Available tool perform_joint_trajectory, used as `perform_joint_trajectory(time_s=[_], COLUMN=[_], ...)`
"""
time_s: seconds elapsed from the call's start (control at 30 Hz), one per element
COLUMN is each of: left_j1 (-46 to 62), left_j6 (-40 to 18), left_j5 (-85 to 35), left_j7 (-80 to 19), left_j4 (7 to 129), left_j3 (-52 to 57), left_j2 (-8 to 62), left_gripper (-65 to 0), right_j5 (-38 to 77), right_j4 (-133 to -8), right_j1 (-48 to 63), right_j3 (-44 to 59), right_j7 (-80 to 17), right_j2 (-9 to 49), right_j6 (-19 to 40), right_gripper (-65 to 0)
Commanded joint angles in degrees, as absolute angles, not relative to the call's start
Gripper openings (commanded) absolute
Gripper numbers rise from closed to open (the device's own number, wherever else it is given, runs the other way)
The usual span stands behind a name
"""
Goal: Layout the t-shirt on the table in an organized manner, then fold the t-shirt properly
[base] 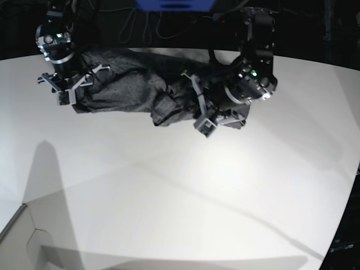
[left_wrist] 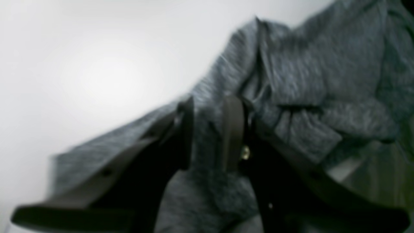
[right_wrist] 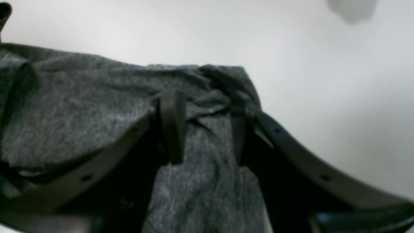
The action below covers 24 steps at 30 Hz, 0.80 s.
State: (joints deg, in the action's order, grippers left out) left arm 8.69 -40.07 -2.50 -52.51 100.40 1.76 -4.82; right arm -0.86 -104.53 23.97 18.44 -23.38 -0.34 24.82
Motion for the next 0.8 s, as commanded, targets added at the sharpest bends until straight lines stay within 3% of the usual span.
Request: perform_joint_trajectory(time_s=[0.0, 0.23, 0.4, 0.53, 0.77], left_j1=[8.0, 8.7, 8.7, 8.7, 8.0], left_j6=[-40.0, -40.0, -40.0, -40.0, -40.0], left_j5=[-3.3, -3.3, -3.3, -3.3, -3.3], left_j7=[-51.6, -51.6, -51.6, -51.6, -50.9], left_j4=[101.1, 104.5, 107.9, 110.1, 105.2], left_j3=[0.3, -14.4, -17.0, -13.1, 5.7], left_j2=[-5.3, -1.8, -0.7, 2.0, 1.8], left_gripper=[-50.0, -50.0, -50.0, -50.0, -48.0], right_j5=[-0.1, -0.1, -0.1, -0.1, -0.1], right_j4=[-105.7, -105.7, -106.7, -108.3, -110.6], right_j1=[24.0, 24.1, 24.3, 23.9, 23.8], right_j3=[18.8, 18.9, 20.0, 23.4, 27.4], right_j7=[-22.2, -22.2, -22.2, -22.2, -22.2], right_j2=[0.0, 0.0, 0.0, -1.5, -3.7], right_j6=[25.2, 25.2, 25.2, 25.2, 25.2], right_gripper=[-41.5, -41.5, -41.3, -41.3, -38.5])
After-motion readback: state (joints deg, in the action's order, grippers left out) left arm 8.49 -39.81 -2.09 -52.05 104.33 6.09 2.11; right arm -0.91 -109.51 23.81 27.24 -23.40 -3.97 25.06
